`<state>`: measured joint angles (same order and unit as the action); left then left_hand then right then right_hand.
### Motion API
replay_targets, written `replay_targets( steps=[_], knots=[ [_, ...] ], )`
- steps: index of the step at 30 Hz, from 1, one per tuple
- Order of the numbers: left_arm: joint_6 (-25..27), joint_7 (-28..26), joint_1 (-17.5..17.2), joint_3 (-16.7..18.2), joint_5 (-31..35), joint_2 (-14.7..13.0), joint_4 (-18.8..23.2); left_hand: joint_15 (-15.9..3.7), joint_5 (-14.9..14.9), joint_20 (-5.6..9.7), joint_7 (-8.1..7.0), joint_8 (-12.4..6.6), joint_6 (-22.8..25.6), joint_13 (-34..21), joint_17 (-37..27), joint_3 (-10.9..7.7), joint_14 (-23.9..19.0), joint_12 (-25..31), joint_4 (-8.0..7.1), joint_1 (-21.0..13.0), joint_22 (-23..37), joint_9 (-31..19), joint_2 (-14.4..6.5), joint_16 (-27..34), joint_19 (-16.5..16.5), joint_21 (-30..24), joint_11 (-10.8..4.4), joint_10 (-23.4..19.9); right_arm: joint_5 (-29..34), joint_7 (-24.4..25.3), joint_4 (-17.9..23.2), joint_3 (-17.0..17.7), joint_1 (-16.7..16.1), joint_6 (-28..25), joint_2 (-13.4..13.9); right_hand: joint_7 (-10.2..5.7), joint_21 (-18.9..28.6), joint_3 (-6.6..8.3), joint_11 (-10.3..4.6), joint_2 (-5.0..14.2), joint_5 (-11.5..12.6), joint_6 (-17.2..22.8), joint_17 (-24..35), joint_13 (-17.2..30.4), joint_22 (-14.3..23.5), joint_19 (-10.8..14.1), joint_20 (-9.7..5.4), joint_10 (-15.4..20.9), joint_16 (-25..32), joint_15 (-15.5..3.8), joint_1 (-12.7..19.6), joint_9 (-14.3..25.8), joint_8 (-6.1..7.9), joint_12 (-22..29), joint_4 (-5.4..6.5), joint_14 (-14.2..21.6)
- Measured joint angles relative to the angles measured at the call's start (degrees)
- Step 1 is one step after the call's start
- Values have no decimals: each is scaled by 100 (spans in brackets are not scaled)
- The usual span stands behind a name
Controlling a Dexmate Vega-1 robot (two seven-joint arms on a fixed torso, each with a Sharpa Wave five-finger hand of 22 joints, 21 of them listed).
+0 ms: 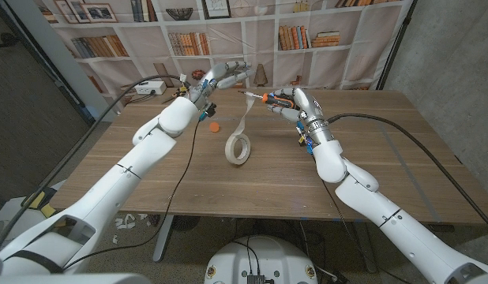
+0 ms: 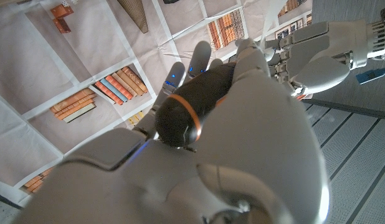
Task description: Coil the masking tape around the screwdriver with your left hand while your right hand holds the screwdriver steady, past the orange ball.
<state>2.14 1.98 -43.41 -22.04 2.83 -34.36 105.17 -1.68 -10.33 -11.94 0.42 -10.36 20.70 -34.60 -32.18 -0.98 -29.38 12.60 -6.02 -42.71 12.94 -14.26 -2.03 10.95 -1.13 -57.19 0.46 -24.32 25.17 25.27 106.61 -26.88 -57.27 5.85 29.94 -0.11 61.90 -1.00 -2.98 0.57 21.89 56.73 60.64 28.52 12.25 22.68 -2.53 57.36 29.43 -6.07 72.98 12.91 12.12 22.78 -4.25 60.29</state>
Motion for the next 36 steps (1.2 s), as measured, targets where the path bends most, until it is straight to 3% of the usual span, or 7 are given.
replay_targets(
  steps=[10,14,18,23,26,30,36],
  knots=[
    [1228,1082,70,-66,-319,-693,461,610,-94,-10,229,-1,-872,225,402,301,976,-179,-124,569,-3,88,192,-31,-681,218,521,685,22,34,56,18,-35,-7,22,0,44,-12,-2,1,0,0,1,6,-27,0,0,1,0,0,-1,-3,23,-2,-4,0],
    [1813,1346,120,-147,-353,-954,692,648,-95,-2,246,0,-1181,308,514,324,1264,-224,-101,606,0,117,155,-30,-768,254,573,1036,29,39,63,26,-48,-2,28,-2,44,-19,-20,1,-1,1,1,6,-27,1,0,19,0,-2,-1,-2,26,-22,-11,2],
    [2287,1571,243,-370,-235,-1203,865,603,-118,-13,191,-21,-1343,395,636,283,1566,-220,-9,551,0,150,101,-31,-863,318,410,1303,33,63,82,41,-59,23,31,-30,44,-20,-20,1,-1,29,8,6,-27,1,0,20,-44,-51,-1,-2,26,-22,-12,50],
    [2561,1888,360,-548,-88,-1345,899,390,-162,-13,-279,-384,-457,487,865,112,1491,90,343,9,-47,161,-33,134,-862,381,-336,880,39,76,86,51,-69,31,32,-30,89,-52,-22,1,-1,29,26,6,-26,1,0,21,-44,-51,-1,1,24,-22,4,50],
    [2573,2117,523,-799,47,-1464,851,322,-162,-13,-299,-320,-565,487,905,55,1579,100,485,-193,-70,132,-33,143,-862,424,-444,968,51,96,93,56,-73,39,30,-30,89,-52,-42,1,-1,29,26,5,-26,1,0,41,-44,-51,-1,2,24,-39,4,51],
    [2613,2309,647,-1003,219,-1505,796,438,-200,-13,-159,-108,-1103,487,907,62,1806,14,525,-226,-67,148,-11,147,-862,465,-219,1304,58,102,99,59,-73,44,26,-31,89,-59,-43,1,-1,29,26,32,-26,1,0,42,-44,-51,-1,2,23,-44,-3,51],
    [2956,2568,897,-1456,723,-1472,740,673,-200,-13,48,14,-1844,596,931,167,2164,-140,515,-182,-53,193,33,80,-862,490,421,1838,66,110,99,61,-72,63,16,-31,126,-60,-51,1,-1,29,25,32,-48,-52,-9,50,-45,-51,-1,2,18,-54,-3,51]
  ],
)
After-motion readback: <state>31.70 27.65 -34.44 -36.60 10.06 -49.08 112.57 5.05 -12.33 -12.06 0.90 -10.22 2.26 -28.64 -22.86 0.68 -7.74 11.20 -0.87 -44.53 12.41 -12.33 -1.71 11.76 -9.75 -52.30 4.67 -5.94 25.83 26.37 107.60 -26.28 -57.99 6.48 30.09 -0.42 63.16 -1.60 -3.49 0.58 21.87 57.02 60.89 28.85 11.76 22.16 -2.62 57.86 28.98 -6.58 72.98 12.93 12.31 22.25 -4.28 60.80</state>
